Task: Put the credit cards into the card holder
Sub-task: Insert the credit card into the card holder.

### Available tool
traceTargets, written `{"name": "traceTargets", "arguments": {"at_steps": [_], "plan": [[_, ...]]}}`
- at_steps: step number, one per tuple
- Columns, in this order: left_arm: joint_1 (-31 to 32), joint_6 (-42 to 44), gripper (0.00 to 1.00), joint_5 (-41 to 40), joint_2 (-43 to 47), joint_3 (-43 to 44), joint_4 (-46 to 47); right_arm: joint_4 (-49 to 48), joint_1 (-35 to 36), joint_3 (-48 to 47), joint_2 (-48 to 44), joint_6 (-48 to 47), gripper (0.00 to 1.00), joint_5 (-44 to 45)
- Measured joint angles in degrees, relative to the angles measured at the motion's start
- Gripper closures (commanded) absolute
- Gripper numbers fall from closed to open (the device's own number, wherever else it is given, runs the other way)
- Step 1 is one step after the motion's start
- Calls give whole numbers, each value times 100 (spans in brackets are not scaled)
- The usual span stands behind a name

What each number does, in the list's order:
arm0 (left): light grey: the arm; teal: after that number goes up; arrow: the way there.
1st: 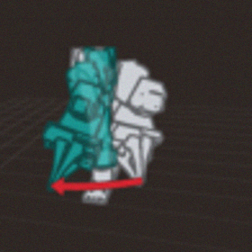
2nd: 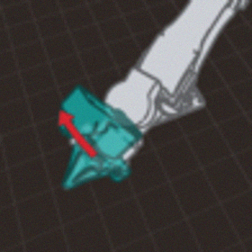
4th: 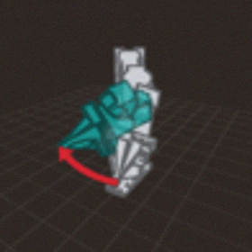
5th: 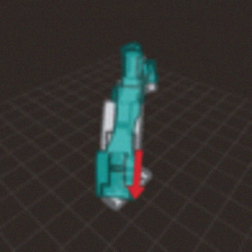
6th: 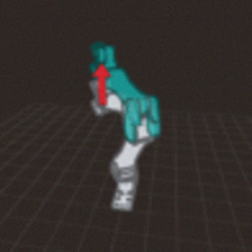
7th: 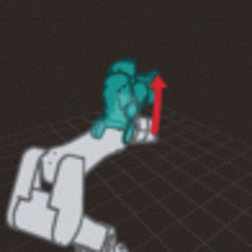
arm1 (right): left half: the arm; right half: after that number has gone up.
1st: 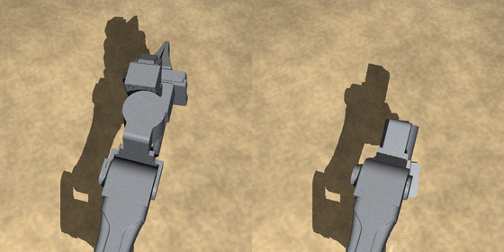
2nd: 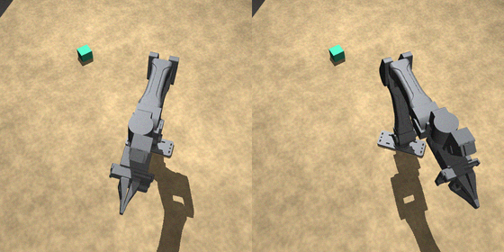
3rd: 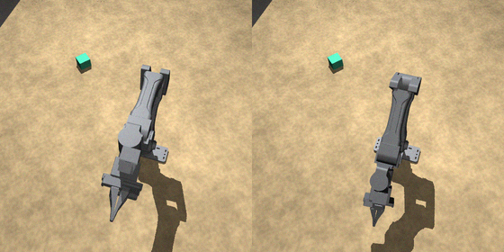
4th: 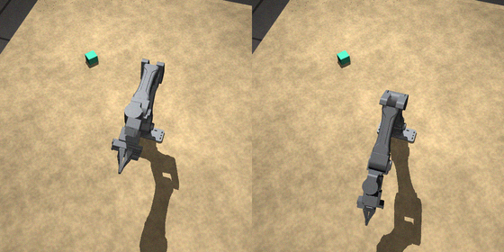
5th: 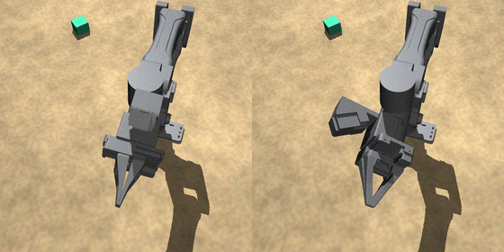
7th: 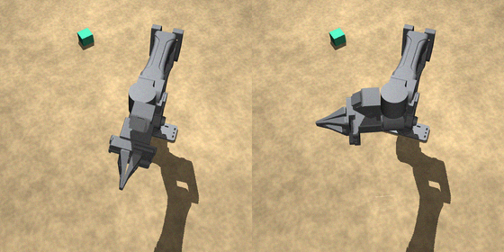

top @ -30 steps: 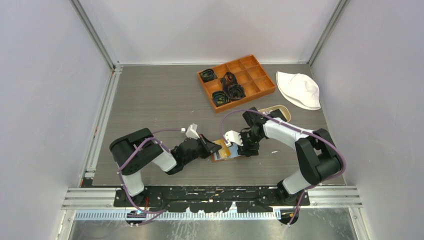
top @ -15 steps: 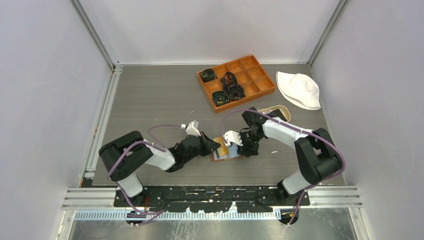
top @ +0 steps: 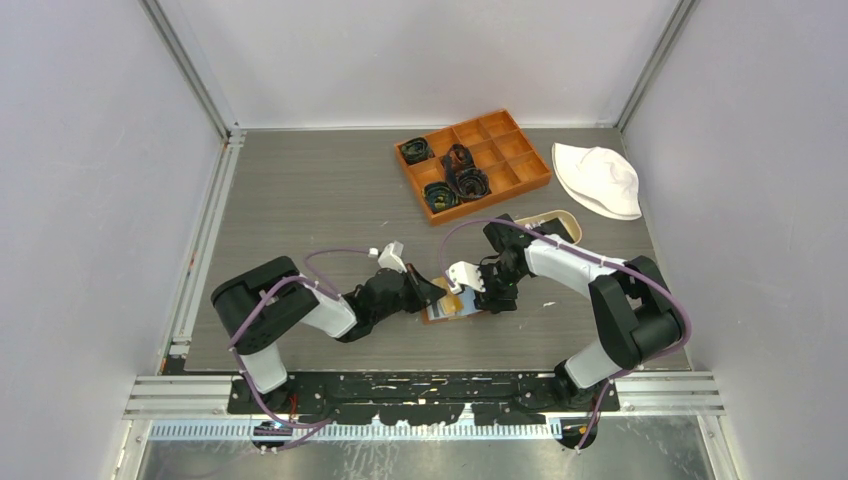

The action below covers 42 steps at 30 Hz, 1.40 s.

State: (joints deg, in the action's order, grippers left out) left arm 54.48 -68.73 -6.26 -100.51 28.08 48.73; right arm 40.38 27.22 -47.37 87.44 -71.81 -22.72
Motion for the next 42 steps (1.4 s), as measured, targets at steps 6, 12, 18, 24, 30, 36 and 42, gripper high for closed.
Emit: {"name": "traceTargets", "arguments": {"at_steps": [6, 12, 18, 24, 30, 36, 42], "plan": [[0, -186, 100, 164, -4, 0, 28, 11, 7, -11, 9, 0, 39, 13], [0, -332, 100, 334, -15, 0, -9, 24, 7, -26, 26, 0, 39, 13], [-4, -474, 100, 396, -31, 46, -142, 42, 13, -39, 35, -2, 39, 20], [-37, -551, 100, 573, -236, 247, -177, 46, 35, -44, 37, 0, 39, 50], [-111, -592, 100, 804, -428, 302, 33, 46, 44, -44, 37, 0, 39, 61], [-197, -601, 99, 1036, -645, 343, 310, 59, 46, -52, 37, 7, 37, 61], [-275, -562, 90, 1211, -787, 367, 492, 74, 48, -81, 48, 111, 35, 59]]}}
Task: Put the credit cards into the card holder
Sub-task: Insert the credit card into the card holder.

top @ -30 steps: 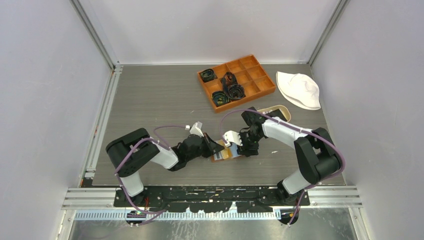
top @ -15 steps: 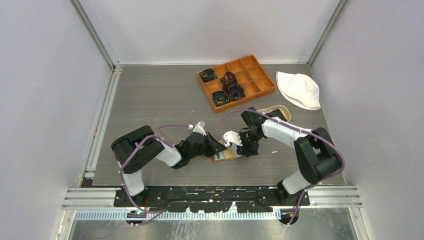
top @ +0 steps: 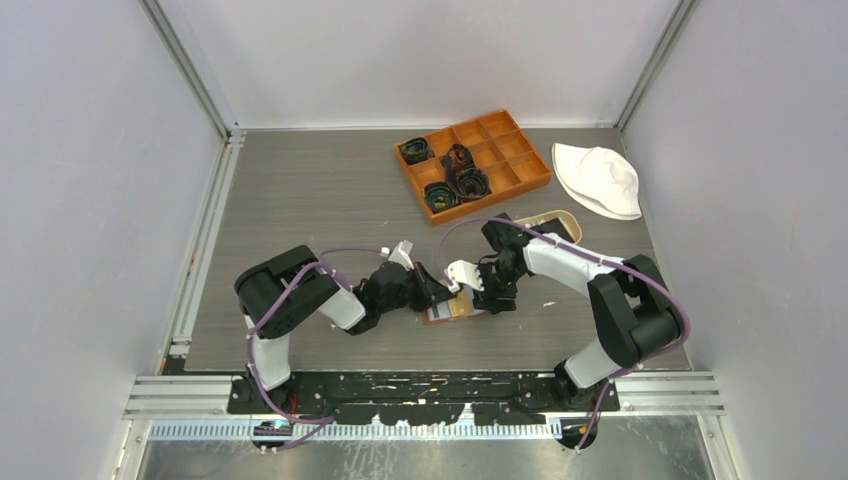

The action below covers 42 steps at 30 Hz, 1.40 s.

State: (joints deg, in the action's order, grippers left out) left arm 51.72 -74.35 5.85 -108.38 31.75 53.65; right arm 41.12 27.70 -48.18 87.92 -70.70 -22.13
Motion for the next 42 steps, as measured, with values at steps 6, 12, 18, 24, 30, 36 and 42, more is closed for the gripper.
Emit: {"name": "traceTargets", "arguments": {"at_steps": [6, 12, 18, 24, 30, 36, 42], "plan": [[-48, 81, 88, 146, -125, 85, 81, 11, 0, -28, -2, 181, 31, 0], [-87, 131, 87, 284, -221, 160, 140, 15, -57, -48, -96, 319, 30, -4], [-87, 131, 85, 328, -240, 179, 142, 83, -212, -101, -433, 367, 31, -118], [-92, 136, 83, 369, -245, 205, 127, 177, -264, -118, -898, 365, 67, -820], [-92, 131, 82, 476, -317, 291, 129, 74, 350, -33, -1008, 428, 99, -1447], [-92, 131, 81, 498, -326, 297, 138, -660, 1215, 302, -1021, 866, 99, -1287], [-109, 127, 81, 560, -341, 304, 149, -1425, 1628, 590, -1021, 1209, 99, -739]]}}
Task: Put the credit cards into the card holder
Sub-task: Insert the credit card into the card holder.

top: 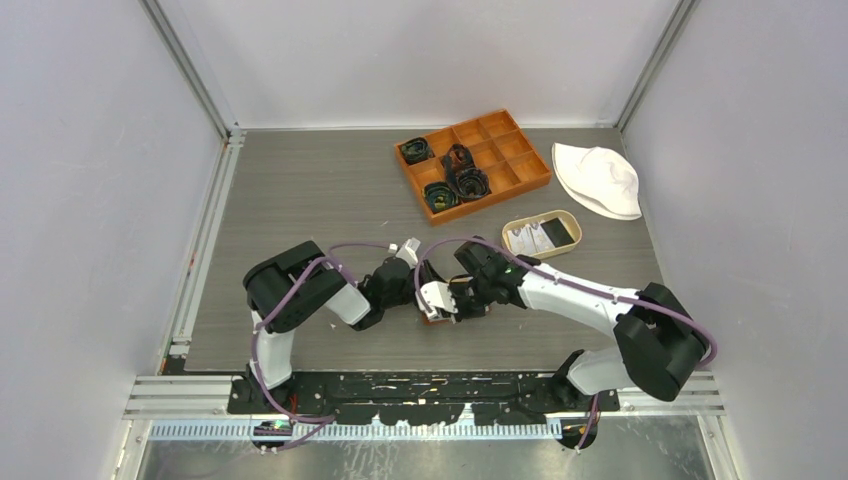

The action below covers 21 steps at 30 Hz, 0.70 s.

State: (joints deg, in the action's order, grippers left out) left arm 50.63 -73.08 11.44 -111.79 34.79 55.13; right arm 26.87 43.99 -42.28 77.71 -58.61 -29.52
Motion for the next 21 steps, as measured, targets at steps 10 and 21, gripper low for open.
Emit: {"name": "traceTargets", "arguments": {"at_steps": [10, 21], "plan": [[-11, 0, 81, 63, -17, 20, 2, -852, 470, 188, 42, 197, 99, 752], [-15, 0, 80, 109, -28, 35, 0, -1005, 616, 221, 409, 22, 99, 1388]]}}
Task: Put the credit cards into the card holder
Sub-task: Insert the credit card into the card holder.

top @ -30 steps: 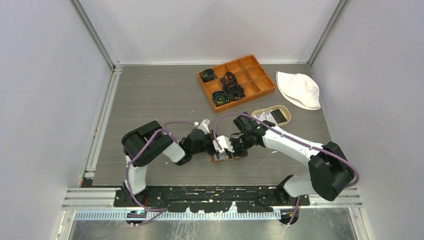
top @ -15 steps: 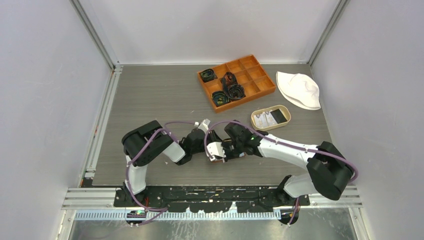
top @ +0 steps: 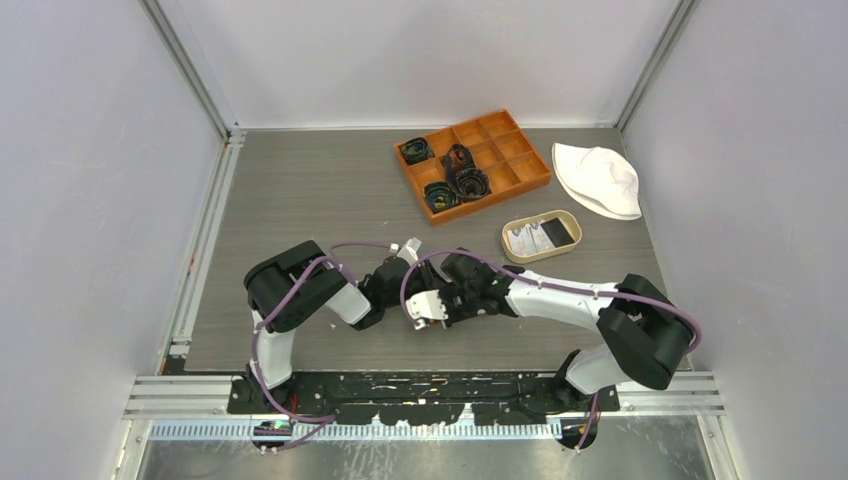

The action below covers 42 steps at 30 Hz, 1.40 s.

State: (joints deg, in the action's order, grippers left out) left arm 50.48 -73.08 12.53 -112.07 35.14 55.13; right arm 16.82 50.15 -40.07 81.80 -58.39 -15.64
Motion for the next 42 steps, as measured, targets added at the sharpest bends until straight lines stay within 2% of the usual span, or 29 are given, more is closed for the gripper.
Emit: {"name": "traceTargets", "arguments": {"at_steps": [10, 28, 37, 42], "plan": [[-20, 0, 76, 66, 0, 0, 33, 321, -17, -76, 0, -247, 99, 302], [-79, 4, 72, 107, 11, 35, 24, 608, -396, -210, 0, -289, 99, 341], [-116, 160, 71, 103, 229, 35, -376, 820, -678, -260, -46, -267, 99, 282], [-136, 289, 71, 103, 365, 46, -660, 1056, -955, -341, -273, -195, 95, -61]]}}
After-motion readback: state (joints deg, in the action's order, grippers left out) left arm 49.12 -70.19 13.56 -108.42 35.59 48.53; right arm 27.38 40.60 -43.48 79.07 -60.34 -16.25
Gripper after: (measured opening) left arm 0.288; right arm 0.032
